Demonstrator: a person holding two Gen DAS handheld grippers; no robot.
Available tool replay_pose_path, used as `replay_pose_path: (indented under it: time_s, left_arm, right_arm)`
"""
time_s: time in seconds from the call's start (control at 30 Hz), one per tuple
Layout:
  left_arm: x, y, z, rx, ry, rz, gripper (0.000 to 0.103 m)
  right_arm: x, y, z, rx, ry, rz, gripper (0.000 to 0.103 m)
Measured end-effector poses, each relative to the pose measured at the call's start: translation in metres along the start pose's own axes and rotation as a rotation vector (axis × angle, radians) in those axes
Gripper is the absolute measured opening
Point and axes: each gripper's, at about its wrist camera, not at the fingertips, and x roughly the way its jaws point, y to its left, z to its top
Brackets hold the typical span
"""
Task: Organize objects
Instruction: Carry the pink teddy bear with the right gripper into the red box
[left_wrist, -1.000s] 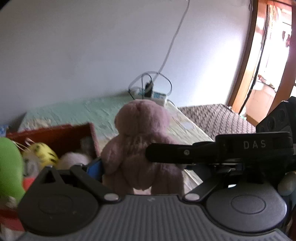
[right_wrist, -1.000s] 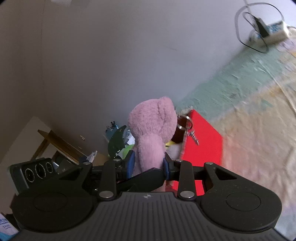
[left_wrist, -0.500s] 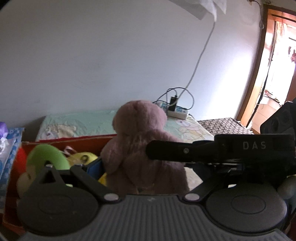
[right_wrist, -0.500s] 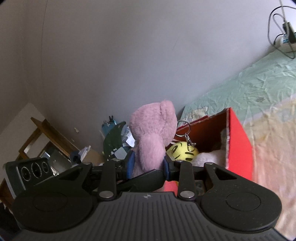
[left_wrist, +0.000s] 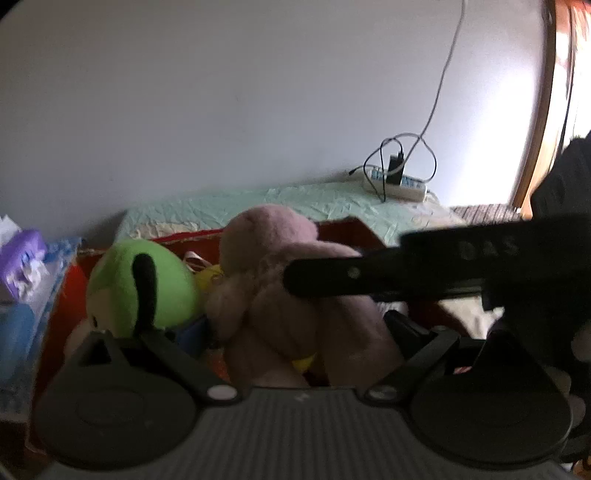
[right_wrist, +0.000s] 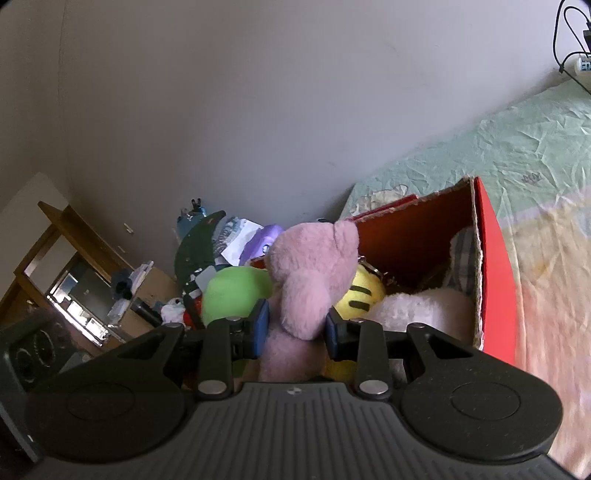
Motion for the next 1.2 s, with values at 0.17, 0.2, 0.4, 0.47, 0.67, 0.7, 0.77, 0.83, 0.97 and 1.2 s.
replay_pose_path:
  time_s: [0.17, 0.2, 0.4, 0.47, 0.67, 0.7, 0.77, 0.83, 0.97, 1.2]
  left_arm:
    - [0.005, 0.001, -0.003, 0.019, 0.004, 0.008, 0.095]
    - [0.005, 0.001, -0.004, 0.020, 0.007, 0.004, 0.095]
    - [-0.009, -0.002, -0.008, 0.022, 0.017, -0.006, 0.095]
    - [-0.015, -0.001, -0.007, 0.003, 0.019, -0.015, 0.095]
    - [-0.028, -0.001, -0.009, -0.051, 0.042, -0.106, 0.086]
    - [-0.028, -0.002, -0.009, -0.049, 0.045, -0.113, 0.086]
    - [-0.027, -0.004, -0.011, -0.038, 0.054, -0.104, 0.084]
    - [-0.024, -0.004, -0.011, -0.042, 0.060, -0.097, 0.084]
    - [-0.014, -0.006, -0.011, -0.052, 0.061, -0.091, 0.087]
    - [-0.005, -0.017, -0.013, -0.026, 0.066, -0.077, 0.089]
  right_arm:
    - [-0.010, 0.006, 0.000, -0.066, -0.012, -0.042, 0.037]
    - [-0.011, 0.008, 0.000, -0.071, -0.012, -0.053, 0.038]
    - [-0.033, 0.017, 0.002, -0.108, -0.002, -0.088, 0.039]
    - [-0.037, 0.019, 0.003, -0.091, 0.014, -0.087, 0.031]
    - [-0.021, 0.023, -0.008, -0.150, 0.089, -0.174, 0.014]
    - [-0.017, 0.022, -0.009, -0.144, 0.097, -0.181, 0.014]
    - [-0.012, 0.021, -0.009, -0.143, 0.102, -0.192, 0.015]
    - [-0.009, 0.024, -0.009, -0.170, 0.095, -0.215, 0.015]
    - [-0.003, 0.021, -0.007, -0.169, 0.090, -0.237, 0.018]
    - [-0.007, 0.027, -0.011, -0.220, 0.122, -0.260, 0.021]
